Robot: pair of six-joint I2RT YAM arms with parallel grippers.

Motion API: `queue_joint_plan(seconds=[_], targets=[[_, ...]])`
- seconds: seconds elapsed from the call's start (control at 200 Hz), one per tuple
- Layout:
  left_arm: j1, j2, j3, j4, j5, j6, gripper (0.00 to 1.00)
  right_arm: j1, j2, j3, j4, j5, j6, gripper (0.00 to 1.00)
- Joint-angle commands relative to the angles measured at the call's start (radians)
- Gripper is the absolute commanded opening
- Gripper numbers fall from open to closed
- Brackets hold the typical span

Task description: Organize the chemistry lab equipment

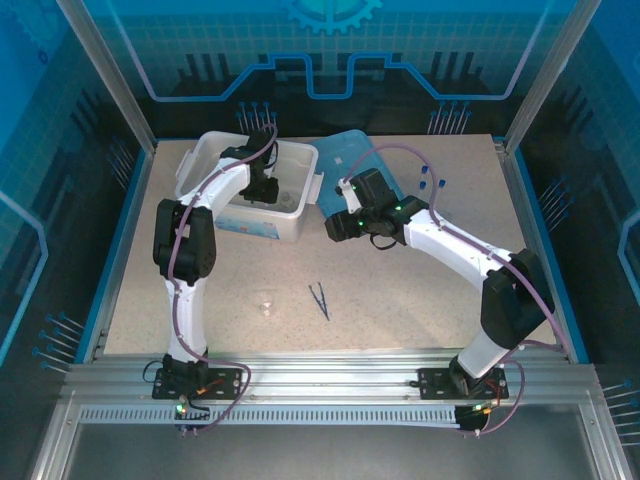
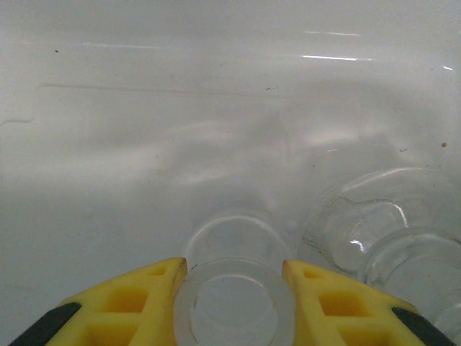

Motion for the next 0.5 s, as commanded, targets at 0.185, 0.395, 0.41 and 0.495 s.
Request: queue_joint_plan(seconds=[0.185,0.395,0.41,0.495], targets=[[0.006,0.019,-0.035,-0.036,0.066,-0.018,0.48,-0.015,-0.033,-0.008,0.008,-0.024,0.01,0.67],[0.006,-0.027,-0.038,-0.026,0.072,-0.03,0.57,-0.015,-0.041,-0.011,0.01,-0.025,0.01,0.67],[0.006,-0.03,-0.036,-0.028,0.071,-0.03,0.58,-0.016,-0.041,-0.011,0.01,-0.024,0.01,0.67],[0.006,-0.047,-0.033,-0.031,0.064,-0.035,0.6,-0.015,-0.041,-0.01,0.01,-0.026,0.01,0.67]])
